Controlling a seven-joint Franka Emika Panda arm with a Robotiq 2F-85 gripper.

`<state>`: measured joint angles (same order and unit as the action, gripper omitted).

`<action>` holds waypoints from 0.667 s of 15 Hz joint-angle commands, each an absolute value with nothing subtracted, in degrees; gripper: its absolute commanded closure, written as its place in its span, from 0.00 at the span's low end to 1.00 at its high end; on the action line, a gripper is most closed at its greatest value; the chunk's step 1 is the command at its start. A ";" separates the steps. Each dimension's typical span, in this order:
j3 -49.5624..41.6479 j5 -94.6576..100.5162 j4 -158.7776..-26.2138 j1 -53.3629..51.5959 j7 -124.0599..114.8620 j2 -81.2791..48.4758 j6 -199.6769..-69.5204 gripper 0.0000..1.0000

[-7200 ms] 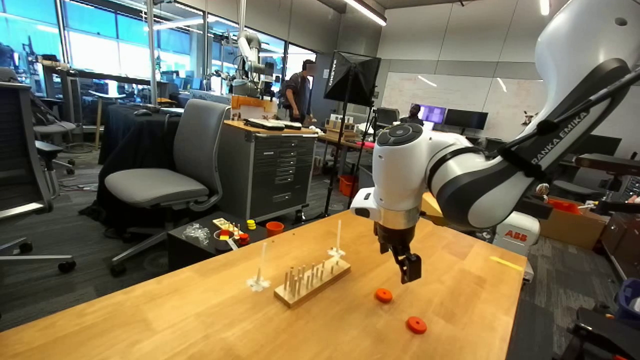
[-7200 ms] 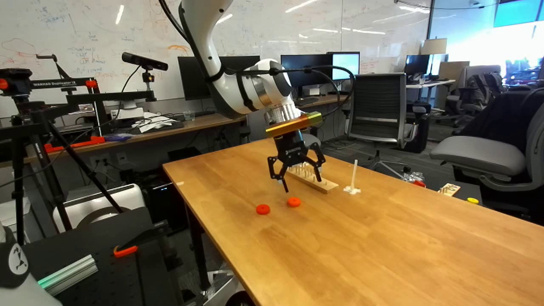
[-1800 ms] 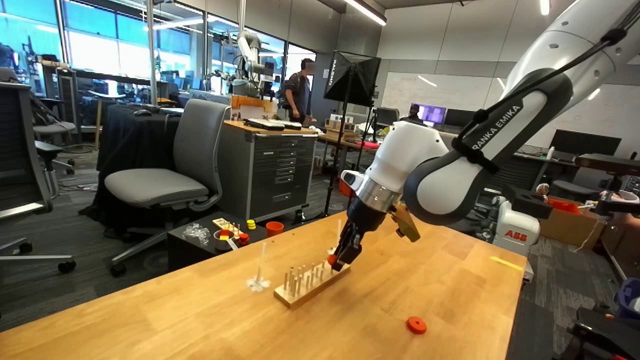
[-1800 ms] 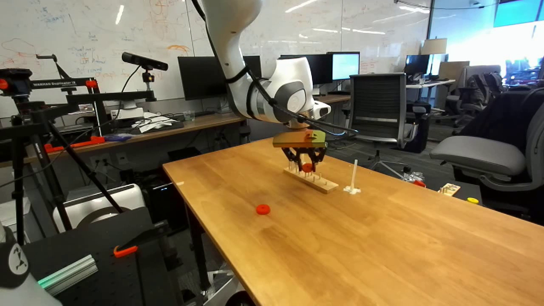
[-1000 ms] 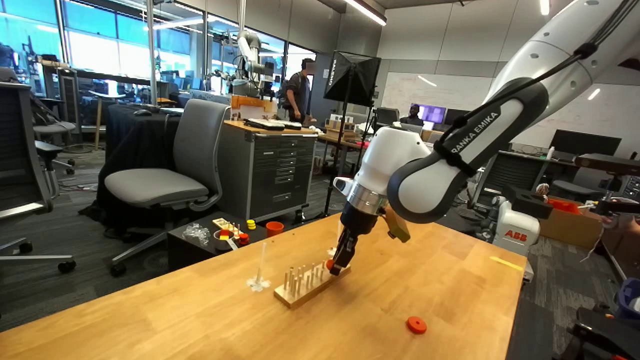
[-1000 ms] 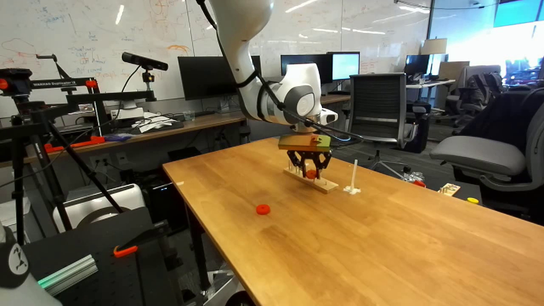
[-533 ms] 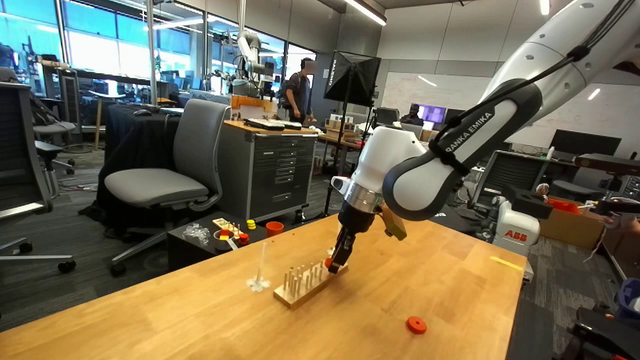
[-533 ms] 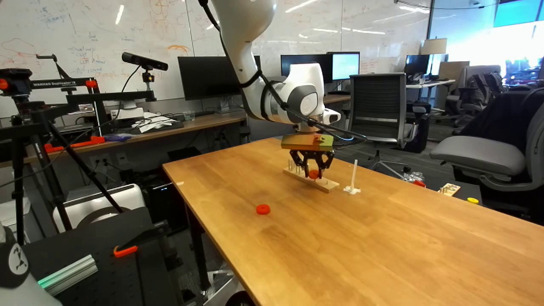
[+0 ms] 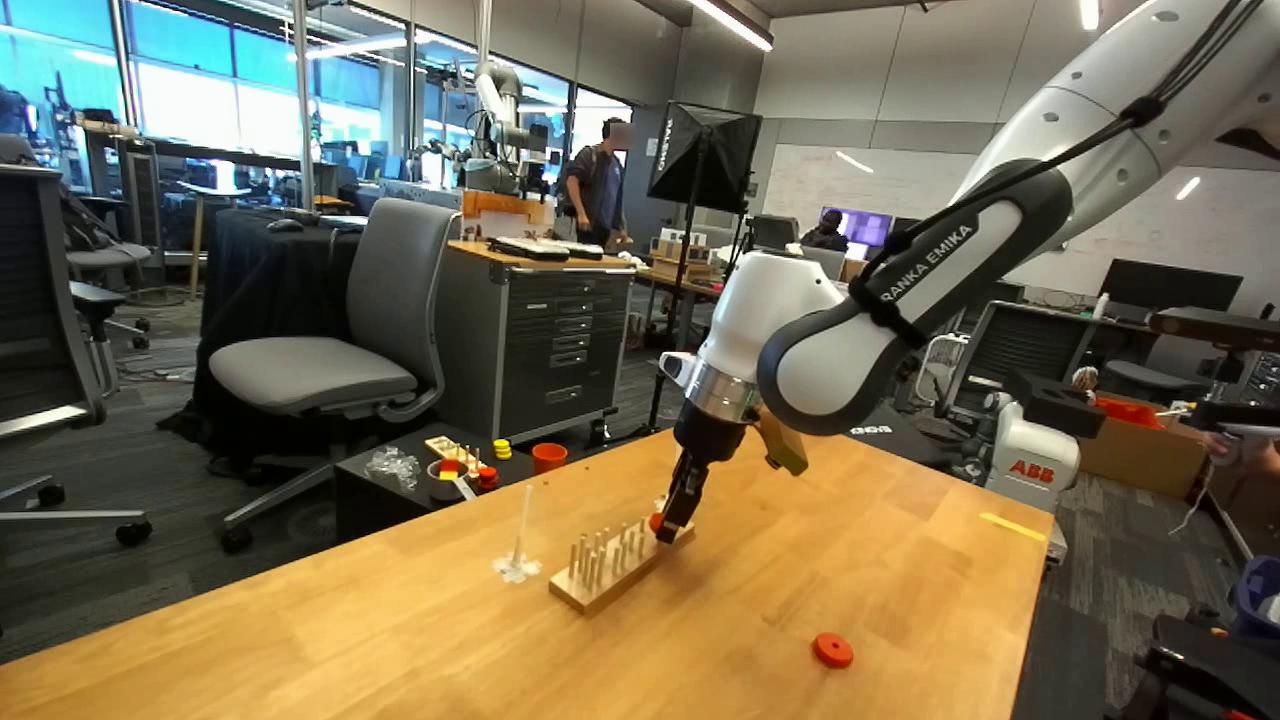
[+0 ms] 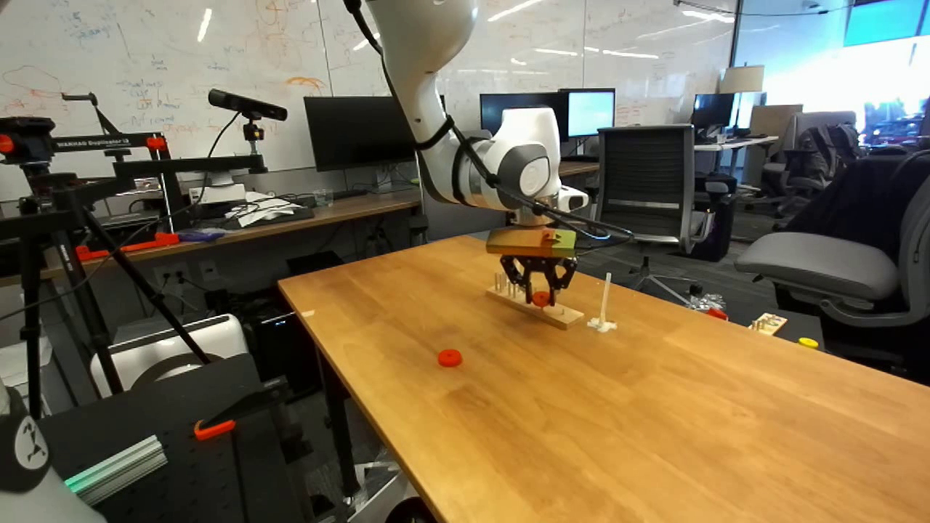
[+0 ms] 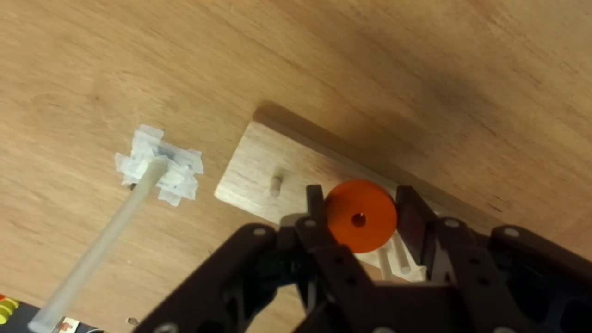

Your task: Take the orange object farthest away from you and put it on the wooden board

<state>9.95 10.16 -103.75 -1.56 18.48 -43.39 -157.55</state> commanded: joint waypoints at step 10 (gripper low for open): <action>8.18 10.24 -97.04 -4.90 16.81 -46.43 -149.19 0.31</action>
